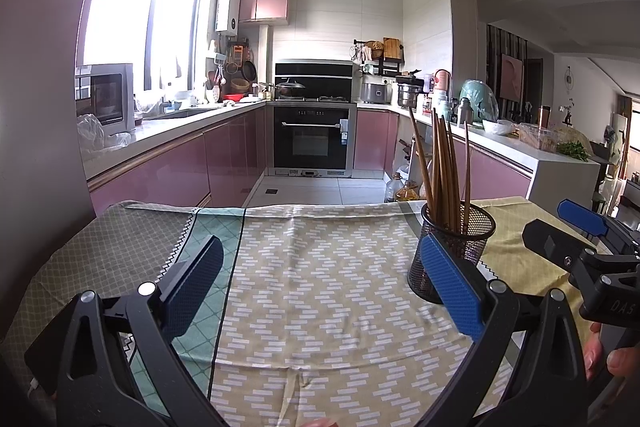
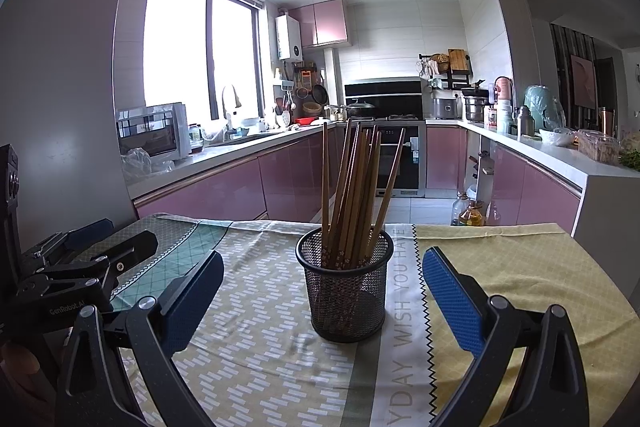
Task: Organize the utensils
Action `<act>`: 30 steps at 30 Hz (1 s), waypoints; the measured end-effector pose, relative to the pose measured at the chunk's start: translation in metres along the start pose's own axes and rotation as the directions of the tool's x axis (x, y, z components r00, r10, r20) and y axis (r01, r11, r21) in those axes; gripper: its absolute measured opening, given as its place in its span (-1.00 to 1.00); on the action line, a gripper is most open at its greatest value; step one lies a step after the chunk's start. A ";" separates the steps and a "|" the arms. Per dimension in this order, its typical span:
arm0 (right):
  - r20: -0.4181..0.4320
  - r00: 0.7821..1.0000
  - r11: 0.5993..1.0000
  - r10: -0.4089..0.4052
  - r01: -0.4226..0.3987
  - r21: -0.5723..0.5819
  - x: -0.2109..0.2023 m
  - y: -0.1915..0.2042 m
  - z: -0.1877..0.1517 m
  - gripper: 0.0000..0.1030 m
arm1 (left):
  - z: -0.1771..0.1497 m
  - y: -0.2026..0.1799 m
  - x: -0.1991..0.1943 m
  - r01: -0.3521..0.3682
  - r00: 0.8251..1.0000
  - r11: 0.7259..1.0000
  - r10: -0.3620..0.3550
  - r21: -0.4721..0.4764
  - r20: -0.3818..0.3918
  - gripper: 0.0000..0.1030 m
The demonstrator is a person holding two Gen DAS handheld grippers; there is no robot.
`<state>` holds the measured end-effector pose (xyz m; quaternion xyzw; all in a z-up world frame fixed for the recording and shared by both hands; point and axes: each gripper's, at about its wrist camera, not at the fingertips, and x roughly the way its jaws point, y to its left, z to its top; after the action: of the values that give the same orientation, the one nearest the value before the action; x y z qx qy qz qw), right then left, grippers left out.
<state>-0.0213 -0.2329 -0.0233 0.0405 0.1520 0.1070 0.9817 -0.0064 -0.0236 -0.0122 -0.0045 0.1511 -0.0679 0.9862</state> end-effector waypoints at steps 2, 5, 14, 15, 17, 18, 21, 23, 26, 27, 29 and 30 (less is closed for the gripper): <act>0.001 1.000 1.000 0.001 -0.001 0.000 0.000 0.000 0.000 0.87 | 0.000 0.000 0.000 0.000 1.000 1.000 0.000 0.000 0.000 0.89; 0.001 1.000 1.000 0.001 -0.001 0.001 0.000 0.000 0.000 0.87 | 0.000 0.000 0.000 0.000 1.000 1.000 0.000 -0.001 -0.001 0.89; -0.002 1.000 1.000 0.002 -0.002 0.001 0.001 0.000 0.000 0.87 | -0.003 0.000 0.000 -0.001 1.000 1.000 0.001 0.001 -0.004 0.89; -0.002 1.000 1.000 0.001 -0.001 0.001 0.001 0.000 0.000 0.87 | -0.003 0.000 0.000 -0.002 1.000 1.000 0.002 0.001 -0.006 0.89; -0.003 1.000 1.000 0.003 -0.003 0.002 0.002 0.001 -0.001 0.87 | -0.003 0.000 0.000 0.000 1.000 1.000 0.000 -0.001 -0.006 0.89; -0.003 1.000 1.000 0.003 -0.003 0.001 0.002 0.001 -0.001 0.87 | -0.003 0.000 -0.001 0.000 1.000 1.000 0.000 0.000 -0.006 0.89; -0.003 1.000 1.000 0.003 -0.003 0.002 0.002 0.001 -0.001 0.87 | -0.003 0.000 0.000 0.000 1.000 1.000 0.000 0.000 -0.006 0.89; -0.002 1.000 1.000 0.001 -0.001 0.001 0.002 0.001 -0.001 0.87 | -0.003 0.000 0.000 -0.001 1.000 1.000 0.001 0.001 -0.006 0.89; -0.003 1.000 1.000 0.002 -0.002 0.002 0.002 0.001 -0.001 0.87 | -0.004 0.001 -0.001 -0.001 1.000 1.000 0.001 0.001 -0.007 0.89; -0.004 1.000 1.000 0.003 -0.003 0.001 0.002 0.001 -0.001 0.87 | -0.003 0.000 0.000 0.000 1.000 1.000 0.000 0.000 -0.006 0.89; -0.002 1.000 1.000 0.003 -0.003 0.002 0.002 0.001 -0.001 0.87 | -0.002 0.000 0.000 0.000 1.000 1.000 0.000 0.000 -0.007 0.89; -0.003 1.000 1.000 0.003 -0.003 0.001 0.002 0.001 -0.001 0.87 | -0.003 0.000 0.000 -0.001 1.000 1.000 0.001 0.000 -0.006 0.89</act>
<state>-0.0198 -0.2318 -0.0248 0.0411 0.1536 0.1083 0.9813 -0.0076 -0.0237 -0.0146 -0.0041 0.1541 -0.0675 0.9857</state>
